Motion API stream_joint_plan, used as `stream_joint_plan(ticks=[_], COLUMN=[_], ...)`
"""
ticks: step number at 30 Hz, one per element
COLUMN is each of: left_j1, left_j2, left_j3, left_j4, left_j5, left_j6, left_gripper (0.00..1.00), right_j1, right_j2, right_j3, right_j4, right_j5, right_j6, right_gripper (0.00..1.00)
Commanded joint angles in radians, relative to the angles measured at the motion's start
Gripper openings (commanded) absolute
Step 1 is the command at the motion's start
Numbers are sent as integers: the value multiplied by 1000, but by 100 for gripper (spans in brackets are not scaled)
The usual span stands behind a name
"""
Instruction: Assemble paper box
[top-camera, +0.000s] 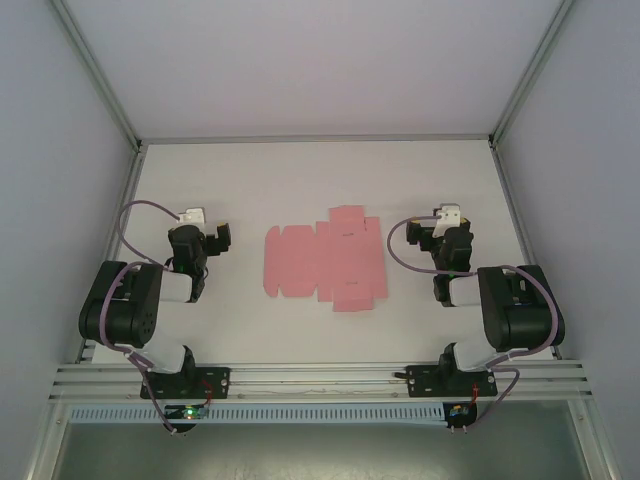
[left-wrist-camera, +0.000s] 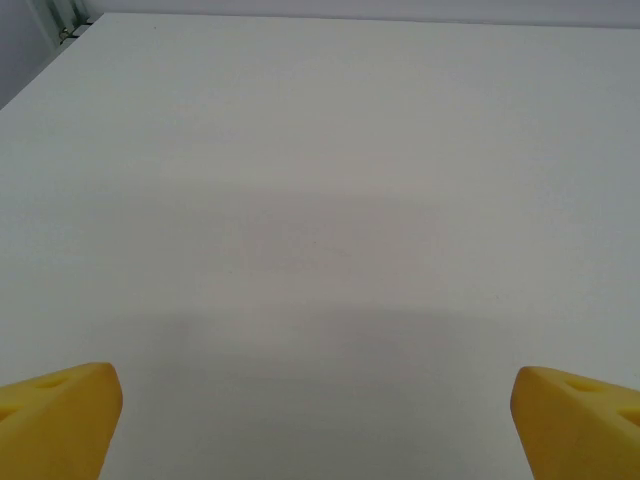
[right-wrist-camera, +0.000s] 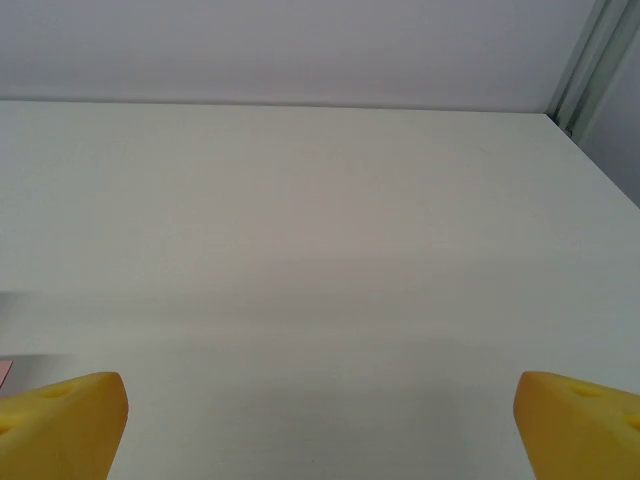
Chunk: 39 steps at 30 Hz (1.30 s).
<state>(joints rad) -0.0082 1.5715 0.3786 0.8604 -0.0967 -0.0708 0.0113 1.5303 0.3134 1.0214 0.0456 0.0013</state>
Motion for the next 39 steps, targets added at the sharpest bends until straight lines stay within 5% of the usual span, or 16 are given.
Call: stream_joint_plan(ticks=[1, 28, 34, 39], left_j1=[7, 8, 8, -13], left_j2=[-17, -37, -266, -415], left_j3=[11, 43, 127, 231], left_j4=[19, -45, -373, -670], left_j5=[2, 35, -44, 117], left_j6=[17, 25, -41, -165], left_gripper=[100, 100, 100, 100], right_j1=[7, -6, 53, 156], right_j2=[-13, -30, -227, -317], right_j3=[13, 26, 148, 314], right_j4=[14, -9, -399, -823], right_j5=[14, -1, 91, 162], right_j6=[1, 16, 7, 187], right_gripper=[98, 98, 98, 98])
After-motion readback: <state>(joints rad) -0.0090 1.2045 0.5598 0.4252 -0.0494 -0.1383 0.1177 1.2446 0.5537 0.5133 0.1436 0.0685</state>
